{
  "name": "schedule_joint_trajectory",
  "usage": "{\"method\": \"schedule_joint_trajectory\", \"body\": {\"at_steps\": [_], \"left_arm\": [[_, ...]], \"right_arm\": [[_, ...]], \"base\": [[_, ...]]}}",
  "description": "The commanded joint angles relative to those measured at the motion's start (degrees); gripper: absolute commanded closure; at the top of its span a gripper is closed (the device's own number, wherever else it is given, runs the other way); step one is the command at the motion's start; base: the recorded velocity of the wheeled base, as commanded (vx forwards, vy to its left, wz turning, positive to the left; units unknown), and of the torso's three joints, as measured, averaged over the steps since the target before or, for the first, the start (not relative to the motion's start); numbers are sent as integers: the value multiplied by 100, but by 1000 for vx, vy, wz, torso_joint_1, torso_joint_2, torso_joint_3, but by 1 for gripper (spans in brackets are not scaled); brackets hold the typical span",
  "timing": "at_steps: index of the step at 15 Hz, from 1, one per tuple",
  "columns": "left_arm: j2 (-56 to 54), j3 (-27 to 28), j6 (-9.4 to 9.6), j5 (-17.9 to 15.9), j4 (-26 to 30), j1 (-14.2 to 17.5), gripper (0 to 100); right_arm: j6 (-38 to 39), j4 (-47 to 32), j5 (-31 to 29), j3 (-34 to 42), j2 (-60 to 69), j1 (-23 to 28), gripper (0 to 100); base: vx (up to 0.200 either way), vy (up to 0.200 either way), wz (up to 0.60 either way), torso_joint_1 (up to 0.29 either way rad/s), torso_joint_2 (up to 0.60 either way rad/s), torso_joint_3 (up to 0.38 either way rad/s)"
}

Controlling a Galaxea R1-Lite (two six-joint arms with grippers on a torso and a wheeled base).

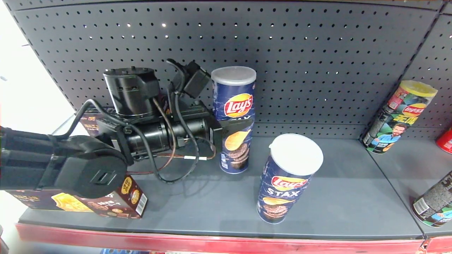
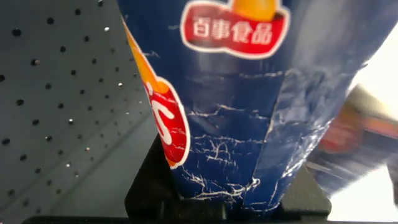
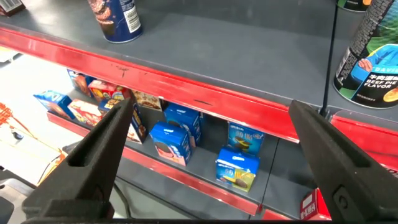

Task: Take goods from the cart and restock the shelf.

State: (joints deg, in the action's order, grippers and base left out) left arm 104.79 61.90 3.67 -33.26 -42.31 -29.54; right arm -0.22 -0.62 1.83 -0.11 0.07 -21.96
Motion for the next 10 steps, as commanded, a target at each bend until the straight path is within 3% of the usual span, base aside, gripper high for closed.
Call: {"method": "schedule_joint_trajectory", "body": {"at_steps": [1, 4, 10], "left_arm": [[718, 533, 2, -5, -14, 97, 100], [1307, 1254, 29, 3, -58, 132, 100], [2133, 2133, 196, -5, -154, 124, 100]], "right_arm": [[-4, 1, 2, -7, -7, -2, 0], [-4, 1, 2, 2, -7, -2, 0], [-4, 1, 2, 2, -7, -2, 0]], "base": [[0, 0, 0, 0, 0, 0], [0, 0, 0, 0, 0, 0], [0, 0, 0, 0, 0, 0]]}}
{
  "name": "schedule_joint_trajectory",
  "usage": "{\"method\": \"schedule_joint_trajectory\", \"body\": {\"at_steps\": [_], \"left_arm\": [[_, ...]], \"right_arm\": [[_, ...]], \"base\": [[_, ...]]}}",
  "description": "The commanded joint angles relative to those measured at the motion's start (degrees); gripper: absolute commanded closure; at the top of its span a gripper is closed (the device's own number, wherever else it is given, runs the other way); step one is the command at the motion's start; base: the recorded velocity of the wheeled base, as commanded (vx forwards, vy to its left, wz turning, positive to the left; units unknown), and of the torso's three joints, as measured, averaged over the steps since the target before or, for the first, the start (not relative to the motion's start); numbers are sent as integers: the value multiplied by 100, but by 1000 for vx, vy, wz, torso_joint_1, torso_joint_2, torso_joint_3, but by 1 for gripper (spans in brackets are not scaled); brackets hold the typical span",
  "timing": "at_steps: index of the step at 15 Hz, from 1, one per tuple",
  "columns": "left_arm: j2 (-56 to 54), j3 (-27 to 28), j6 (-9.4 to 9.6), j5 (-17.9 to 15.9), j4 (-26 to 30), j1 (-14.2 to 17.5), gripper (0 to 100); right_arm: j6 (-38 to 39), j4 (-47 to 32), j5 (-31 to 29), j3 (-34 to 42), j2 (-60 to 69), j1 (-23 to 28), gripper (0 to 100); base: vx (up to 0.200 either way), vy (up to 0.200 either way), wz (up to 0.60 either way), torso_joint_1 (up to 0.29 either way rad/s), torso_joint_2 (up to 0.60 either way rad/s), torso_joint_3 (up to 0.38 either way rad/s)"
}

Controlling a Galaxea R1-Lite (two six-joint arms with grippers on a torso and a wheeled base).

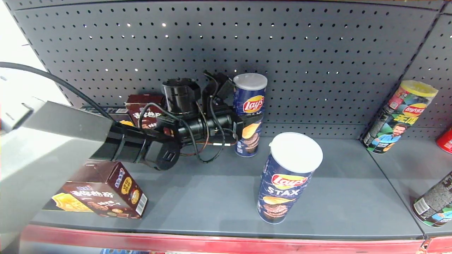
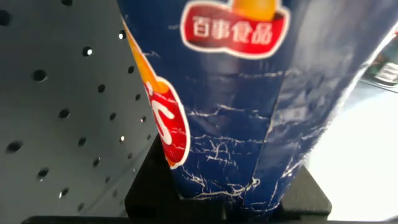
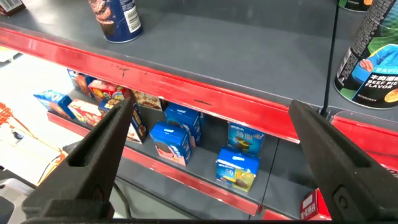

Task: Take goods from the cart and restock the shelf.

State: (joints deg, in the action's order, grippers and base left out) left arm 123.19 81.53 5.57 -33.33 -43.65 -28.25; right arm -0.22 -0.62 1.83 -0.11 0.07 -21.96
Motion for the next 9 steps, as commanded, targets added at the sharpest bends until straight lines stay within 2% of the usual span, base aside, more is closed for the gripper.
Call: {"method": "schedule_joint_trajectory", "body": {"at_steps": [1, 5, 8, 9], "left_arm": [[434, 328, -3, -7, -82, -14, 100], [751, 777, 5, -16, -82, -23, 100], [839, 838, 58, -16, -91, -32, 100], [839, 856, 67, -16, -82, -41, 0]], "right_arm": [[4, 1, 2, 2, -7, -2, 0], [-4, 1, 2, 2, -7, -2, 0], [-4, 1, 2, 2, -7, -2, 0], [4, 1, 2, 2, -7, -2, 0]], "base": [[0, 0, 0, 0, 0, 0], [0, 0, 0, 0, 0, 0], [0, 0, 0, 0, 0, 0], [0, 0, 0, 0, 0, 0]]}}
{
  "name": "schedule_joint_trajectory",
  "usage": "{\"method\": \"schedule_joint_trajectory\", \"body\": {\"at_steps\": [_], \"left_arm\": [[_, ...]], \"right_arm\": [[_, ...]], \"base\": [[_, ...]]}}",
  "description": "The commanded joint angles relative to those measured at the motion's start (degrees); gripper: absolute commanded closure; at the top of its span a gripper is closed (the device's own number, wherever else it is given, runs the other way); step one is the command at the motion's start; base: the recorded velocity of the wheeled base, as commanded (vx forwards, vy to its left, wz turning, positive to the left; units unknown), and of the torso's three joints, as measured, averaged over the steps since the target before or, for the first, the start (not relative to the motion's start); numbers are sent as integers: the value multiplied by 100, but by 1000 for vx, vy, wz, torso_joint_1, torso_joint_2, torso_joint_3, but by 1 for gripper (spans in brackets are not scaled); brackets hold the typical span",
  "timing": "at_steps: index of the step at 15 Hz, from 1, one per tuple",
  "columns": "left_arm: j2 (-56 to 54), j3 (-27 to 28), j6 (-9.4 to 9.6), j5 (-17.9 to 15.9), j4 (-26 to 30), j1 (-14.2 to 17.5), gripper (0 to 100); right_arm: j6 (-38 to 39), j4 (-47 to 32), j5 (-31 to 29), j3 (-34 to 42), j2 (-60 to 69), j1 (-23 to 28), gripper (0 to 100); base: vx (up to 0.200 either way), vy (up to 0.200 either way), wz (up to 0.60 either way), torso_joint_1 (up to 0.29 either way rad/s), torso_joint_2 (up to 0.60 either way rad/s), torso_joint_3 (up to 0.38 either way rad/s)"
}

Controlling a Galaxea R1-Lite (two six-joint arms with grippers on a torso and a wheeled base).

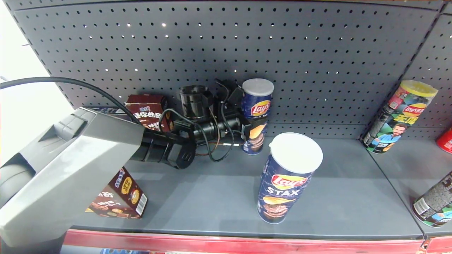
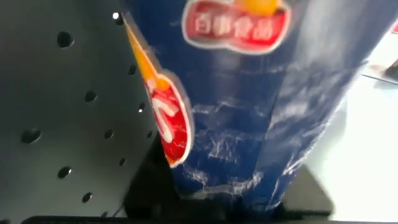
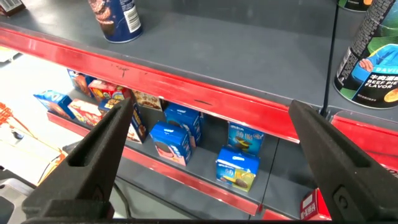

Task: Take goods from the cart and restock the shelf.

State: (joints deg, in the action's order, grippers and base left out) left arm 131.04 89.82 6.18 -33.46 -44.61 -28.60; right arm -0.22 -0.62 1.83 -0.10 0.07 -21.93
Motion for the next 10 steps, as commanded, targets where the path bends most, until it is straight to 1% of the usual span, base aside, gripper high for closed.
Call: {"method": "schedule_joint_trajectory", "body": {"at_steps": [1, 3, 5, 7, 8, 9, 10], "left_arm": [[36, 36, -3, -2, 22, -5, 0], [-69, -52, -3, -2, 84, 3, 0], [-439, -378, -20, 6, 119, 21, 0], [-439, -378, -20, 6, 119, 21, 0], [-896, -1028, -12, 50, 119, 56, 0], [-1115, -1309, -12, 50, 128, 127, 0], [-1282, -1467, -3, 50, 224, 153, 0]], "right_arm": [[-4, 1, 2, 1, -7, -4, 0], [-4, 1, 2, -8, -7, -4, 0], [4, 1, 2, 1, -7, -4, 0], [4, 1, 2, 1, -7, -4, 0], [4, 1, 2, 1, -7, -4, 0], [-4, 1, 2, 1, -7, -4, 0], [-4, 1, 2, 1, -7, -4, 0]], "base": [[0, 0, 0, 0, 0, 0], [0, 0, 0, 0, 0, 0], [0, 0, 0, 0, 0, 0], [0, 0, 0, 0, 0, 0], [0, 0, 0, 0, 0, 0], [0, 0, 0, 0, 0, 0], [0, 0, 0, 0, 0, 0]]}}
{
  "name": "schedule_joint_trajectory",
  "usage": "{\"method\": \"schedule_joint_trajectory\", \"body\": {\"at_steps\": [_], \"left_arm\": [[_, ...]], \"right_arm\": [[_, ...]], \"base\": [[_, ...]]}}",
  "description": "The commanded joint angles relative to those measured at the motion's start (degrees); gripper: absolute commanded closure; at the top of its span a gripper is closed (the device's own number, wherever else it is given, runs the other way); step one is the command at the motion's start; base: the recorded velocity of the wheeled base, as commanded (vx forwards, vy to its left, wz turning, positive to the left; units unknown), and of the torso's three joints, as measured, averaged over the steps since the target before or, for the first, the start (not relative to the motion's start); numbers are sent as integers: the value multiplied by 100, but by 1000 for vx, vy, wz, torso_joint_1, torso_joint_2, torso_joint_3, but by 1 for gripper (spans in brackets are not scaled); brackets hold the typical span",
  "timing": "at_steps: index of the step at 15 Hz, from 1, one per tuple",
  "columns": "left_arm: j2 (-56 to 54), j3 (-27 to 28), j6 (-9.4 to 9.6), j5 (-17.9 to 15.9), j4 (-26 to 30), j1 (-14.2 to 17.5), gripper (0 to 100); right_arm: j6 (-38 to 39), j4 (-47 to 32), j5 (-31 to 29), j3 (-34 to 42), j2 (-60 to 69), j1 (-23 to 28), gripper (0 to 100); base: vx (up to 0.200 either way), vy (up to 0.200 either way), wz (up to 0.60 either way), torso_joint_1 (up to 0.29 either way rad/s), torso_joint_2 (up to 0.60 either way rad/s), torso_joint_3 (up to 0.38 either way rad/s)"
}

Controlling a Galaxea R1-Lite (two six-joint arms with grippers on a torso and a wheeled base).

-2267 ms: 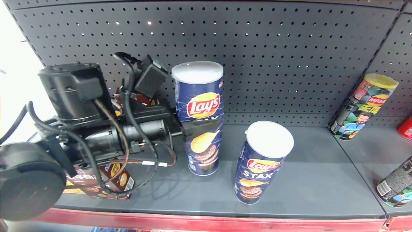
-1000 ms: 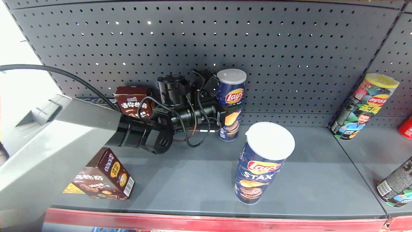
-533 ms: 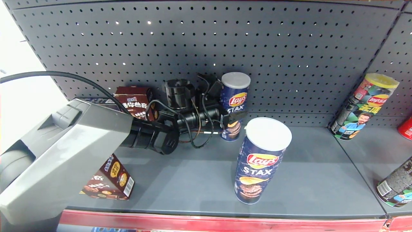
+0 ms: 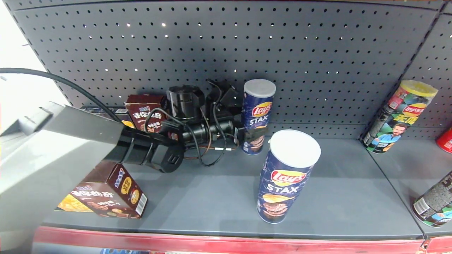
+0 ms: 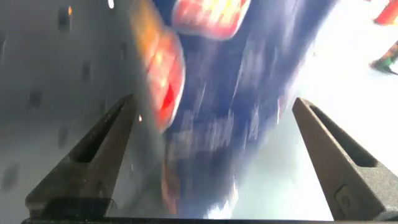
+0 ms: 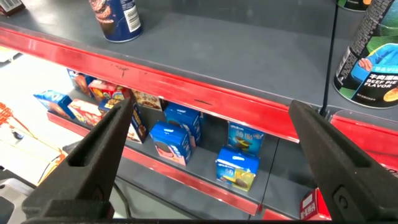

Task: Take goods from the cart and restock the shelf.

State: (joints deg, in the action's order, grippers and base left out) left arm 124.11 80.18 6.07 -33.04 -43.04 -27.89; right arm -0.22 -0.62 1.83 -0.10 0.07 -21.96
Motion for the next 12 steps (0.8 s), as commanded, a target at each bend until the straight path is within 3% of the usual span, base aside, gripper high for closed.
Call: {"method": "schedule_joint_trajectory", "body": {"at_steps": [1, 3, 5, 6, 7, 8, 9, 10, 12], "left_arm": [[-757, -600, 43, 17, 200, 100, 0], [-977, -573, 202, 184, 604, 205, 0], [-1135, -582, 492, 667, 1044, 205, 0], [-1135, -582, 492, 667, 1044, 205, 0], [-1258, -600, 861, 1238, 1615, 196, 0], [-1258, -591, 984, 1563, 1650, 179, 0], [-1249, -565, 1089, 1985, 1668, 144, 0], [-1240, -547, 1116, 2196, 1747, 117, 0], [-1232, -521, 1186, 2398, 1835, 56, 0]], "right_arm": [[-4, 9, 2, 1, -7, -2, 0], [-4, 1, 2, 1, -7, -2, 0], [-4, 1, 2, -8, -7, -2, 0], [-4, 1, 2, -8, -7, -2, 0], [-4, 1, 2, 1, -7, -2, 0], [-4, 1, 2, -8, -7, -2, 0], [-4, 1, 2, 1, -7, -2, 0], [4, 1, 2, 1, -7, -2, 0], [4, 1, 2, 1, -7, -2, 0]], "base": [[0, 0, 0, 0, 0, 0], [0, 0, 0, 0, 0, 0], [0, 0, 0, 0, 0, 0], [0, 0, 0, 0, 0, 0], [0, 0, 0, 0, 0, 0], [0, 0, 0, 0, 0, 0], [0, 0, 0, 0, 0, 0], [0, 0, 0, 0, 0, 0], [0, 0, 0, 0, 0, 0]]}}
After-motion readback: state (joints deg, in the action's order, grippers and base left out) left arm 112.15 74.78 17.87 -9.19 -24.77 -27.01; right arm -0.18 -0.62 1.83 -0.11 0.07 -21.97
